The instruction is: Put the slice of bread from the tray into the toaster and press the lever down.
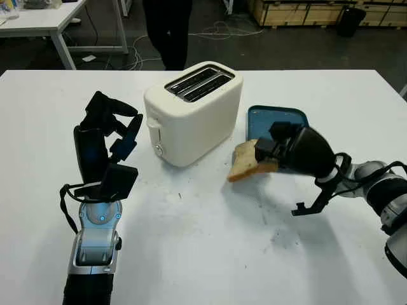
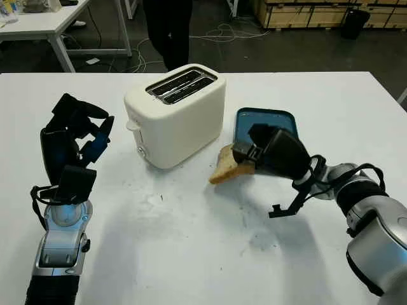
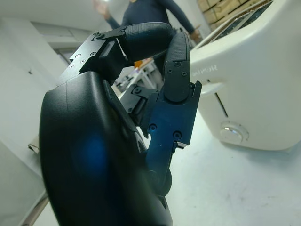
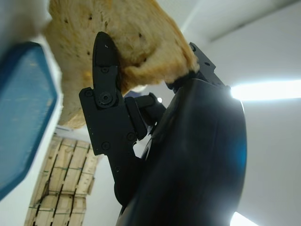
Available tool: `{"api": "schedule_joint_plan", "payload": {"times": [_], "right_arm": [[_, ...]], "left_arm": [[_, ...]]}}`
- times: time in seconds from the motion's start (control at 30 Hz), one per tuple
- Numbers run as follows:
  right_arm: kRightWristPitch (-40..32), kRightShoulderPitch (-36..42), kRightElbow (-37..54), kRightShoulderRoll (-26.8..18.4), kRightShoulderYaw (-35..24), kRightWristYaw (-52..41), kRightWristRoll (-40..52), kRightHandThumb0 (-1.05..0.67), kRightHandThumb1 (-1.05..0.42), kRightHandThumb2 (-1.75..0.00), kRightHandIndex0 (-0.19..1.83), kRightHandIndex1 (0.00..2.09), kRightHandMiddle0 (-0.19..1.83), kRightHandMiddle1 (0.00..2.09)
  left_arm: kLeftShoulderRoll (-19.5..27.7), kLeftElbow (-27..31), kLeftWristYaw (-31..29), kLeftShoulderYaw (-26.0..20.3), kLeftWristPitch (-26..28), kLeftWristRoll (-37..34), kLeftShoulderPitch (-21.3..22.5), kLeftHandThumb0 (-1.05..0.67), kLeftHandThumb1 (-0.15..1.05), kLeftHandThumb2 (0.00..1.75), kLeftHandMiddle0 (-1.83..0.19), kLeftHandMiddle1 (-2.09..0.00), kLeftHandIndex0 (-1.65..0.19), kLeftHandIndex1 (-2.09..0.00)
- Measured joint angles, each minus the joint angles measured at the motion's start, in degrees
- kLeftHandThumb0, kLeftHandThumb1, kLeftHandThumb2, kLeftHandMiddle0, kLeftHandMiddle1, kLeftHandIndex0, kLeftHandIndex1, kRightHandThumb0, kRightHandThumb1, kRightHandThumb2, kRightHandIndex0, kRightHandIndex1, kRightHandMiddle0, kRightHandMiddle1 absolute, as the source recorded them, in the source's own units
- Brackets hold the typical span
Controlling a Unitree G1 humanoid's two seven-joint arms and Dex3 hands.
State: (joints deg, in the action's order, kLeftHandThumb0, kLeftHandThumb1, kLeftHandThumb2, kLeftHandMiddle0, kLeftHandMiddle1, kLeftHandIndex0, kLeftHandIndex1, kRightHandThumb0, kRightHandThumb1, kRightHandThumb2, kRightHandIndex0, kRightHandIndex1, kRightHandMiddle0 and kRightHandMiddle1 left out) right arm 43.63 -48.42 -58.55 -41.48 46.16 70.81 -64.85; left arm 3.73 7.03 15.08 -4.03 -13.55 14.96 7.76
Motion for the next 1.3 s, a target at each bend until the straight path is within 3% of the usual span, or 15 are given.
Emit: {"api": "schedule_joint_plan", "payload": {"times": [0.33, 0.47, 0.53, 0.63, 0.8, 0.9, 1.1, 1.3], "right_arm": [[9.5, 1.8, 2.5, -1.2, -10.9, -17.8, 11.5, -0.35, -0.92, -0.39, 0.78, 1.75, 0.46, 1.75], [11.1, 0.4, 3.6, -3.4, -15.2, -33.5, 17.4, -0.4, -0.92, -0.42, 0.81, 1.75, 0.52, 1.75], [11.3, -1.5, 5.3, -5.1, -17.7, -41.2, 20.1, -0.41, -0.92, -0.42, 0.81, 1.75, 0.54, 1.75], [11.3, -6.3, 6.8, -6.4, -21.0, -48.5, 22.1, -0.36, -0.92, -0.26, 0.84, 1.75, 0.6, 1.73], [8.4, -16.4, 7.5, -6.6, -22.5, -56.3, 21.6, -0.38, -0.92, -0.17, 0.92, 1.64, 0.84, 1.39], [7.2, -22.7, 6.0, -6.0, -23.1, -59.3, 21.6, -0.42, -0.92, -0.15, 0.99, 1.59, 0.94, 1.26], [5.0, -34.7, 0.2, -2.2, -21.1, -56.7, 16.8, -0.61, -0.92, -0.37, 1.11, 1.74, 0.94, 1.6], [2.1, -42.1, -7.6, 4.2, -18.2, -55.1, 14.6, -0.57, -0.92, -0.42, 1.17, 1.75, 0.88, 1.74]], "left_arm": [[0.0, -0.1, 0.0, 0.0, 0.0, -0.1, -0.1, -0.35, 0.92, 0.24, -0.83, -1.75, -0.55, -1.63], [0.1, -0.1, 0.0, 0.0, 0.0, 0.0, -0.1, -0.35, 0.92, 0.25, -0.83, -1.75, -0.55, -1.63], [0.2, -0.2, 0.0, 0.0, 0.0, 0.0, -0.1, -0.35, 0.92, 0.25, -0.83, -1.75, -0.54, -1.63], [0.1, -0.2, -0.1, 0.0, 0.0, 0.0, -0.1, -0.34, 0.92, 0.24, -0.83, -1.75, -0.54, -1.61], [0.1, -0.2, 0.0, 0.3, 0.0, 0.0, -0.1, -0.34, 0.92, 0.24, -0.82, -1.75, -0.55, -1.61], [0.0, -0.2, 0.0, 0.4, 0.0, 0.5, -0.1, -0.33, 0.92, 0.24, -0.83, -1.75, -0.55, -1.61], [-0.5, -0.2, 0.1, 0.6, 0.1, 0.6, -0.1, -0.34, 0.92, 0.24, -0.84, -1.75, -0.55, -1.63], [-0.9, -0.2, 0.2, 0.8, 0.2, 1.1, -0.1, -0.35, 0.92, 0.26, -0.82, -1.75, -0.54, -1.64]]}}
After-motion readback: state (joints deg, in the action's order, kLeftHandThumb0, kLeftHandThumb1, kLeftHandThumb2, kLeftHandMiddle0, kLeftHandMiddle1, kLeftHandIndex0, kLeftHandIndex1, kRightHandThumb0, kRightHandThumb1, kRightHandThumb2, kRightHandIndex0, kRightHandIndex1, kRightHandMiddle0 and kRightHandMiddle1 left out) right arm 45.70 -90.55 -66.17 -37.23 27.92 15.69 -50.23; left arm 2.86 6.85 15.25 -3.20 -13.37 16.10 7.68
